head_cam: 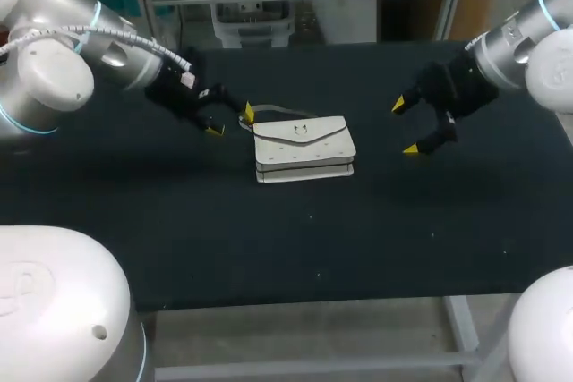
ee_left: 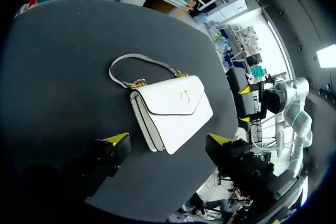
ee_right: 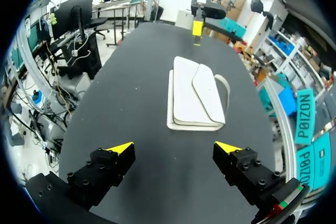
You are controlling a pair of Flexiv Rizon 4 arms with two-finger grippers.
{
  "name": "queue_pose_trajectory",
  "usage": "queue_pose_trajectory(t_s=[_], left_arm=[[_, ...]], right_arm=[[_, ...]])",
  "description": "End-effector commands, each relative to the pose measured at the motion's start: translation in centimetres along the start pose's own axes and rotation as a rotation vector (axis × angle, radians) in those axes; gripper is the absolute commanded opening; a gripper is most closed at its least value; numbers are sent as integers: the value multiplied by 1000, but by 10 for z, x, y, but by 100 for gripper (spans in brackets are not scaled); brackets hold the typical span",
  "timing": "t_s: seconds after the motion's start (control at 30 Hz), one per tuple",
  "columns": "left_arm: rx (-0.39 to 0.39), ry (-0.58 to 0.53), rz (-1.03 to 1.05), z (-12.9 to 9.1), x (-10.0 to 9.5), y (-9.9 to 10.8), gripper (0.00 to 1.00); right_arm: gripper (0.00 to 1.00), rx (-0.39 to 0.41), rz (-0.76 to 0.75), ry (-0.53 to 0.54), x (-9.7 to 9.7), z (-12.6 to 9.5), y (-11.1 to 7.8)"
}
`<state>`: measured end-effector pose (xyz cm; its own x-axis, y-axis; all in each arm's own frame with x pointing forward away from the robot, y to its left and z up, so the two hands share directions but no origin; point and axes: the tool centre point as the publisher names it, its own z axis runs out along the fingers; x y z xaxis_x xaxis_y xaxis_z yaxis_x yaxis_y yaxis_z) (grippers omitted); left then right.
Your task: Pick up the bag, open it, inspect its contents, close it, and place it on the opposite side
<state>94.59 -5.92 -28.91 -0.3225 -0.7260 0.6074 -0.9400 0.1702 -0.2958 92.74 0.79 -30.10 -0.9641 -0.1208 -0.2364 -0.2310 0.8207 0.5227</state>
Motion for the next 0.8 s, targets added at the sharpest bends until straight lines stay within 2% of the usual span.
queue_pose_trajectory(t_s=[0.03, 0.1, 0.17, 0.4, 0.67, 0.7, 0.73, 0.77, 0.8], left_arm=[[-26, -42, 118, -23, 7, -7, 100], [-65, -45, 183, -29, 8, -8, 100], [-143, 8, 216, -34, 11, -11, 100], [-143, 8, 216, -34, 11, -11, 100], [-143, 8, 216, -34, 11, -11, 100], [-137, -18, 247, -30, 12, -12, 100], [-88, -55, 338, -26, 14, -12, 100], [-84, -59, 354, -24, 14, -14, 100], [-53, -87, 394, -22, 13, -18, 100]], right_arm=[[100, 56, 4, -6, -3, 10, 12], [100, 77, -12, -11, -1, 15, 18], [100, 111, -28, -23, 0, 20, 24], [100, 218, 9, -42, -5, 35, 42], [100, 218, 9, -42, -5, 35, 42], [100, 218, 9, -42, -5, 35, 42], [100, 247, -24, -37, -9, 38, 47], [100, 212, -51, -47, -12, 41, 52], [100, 210, -74, -49, -13, 45, 57]])
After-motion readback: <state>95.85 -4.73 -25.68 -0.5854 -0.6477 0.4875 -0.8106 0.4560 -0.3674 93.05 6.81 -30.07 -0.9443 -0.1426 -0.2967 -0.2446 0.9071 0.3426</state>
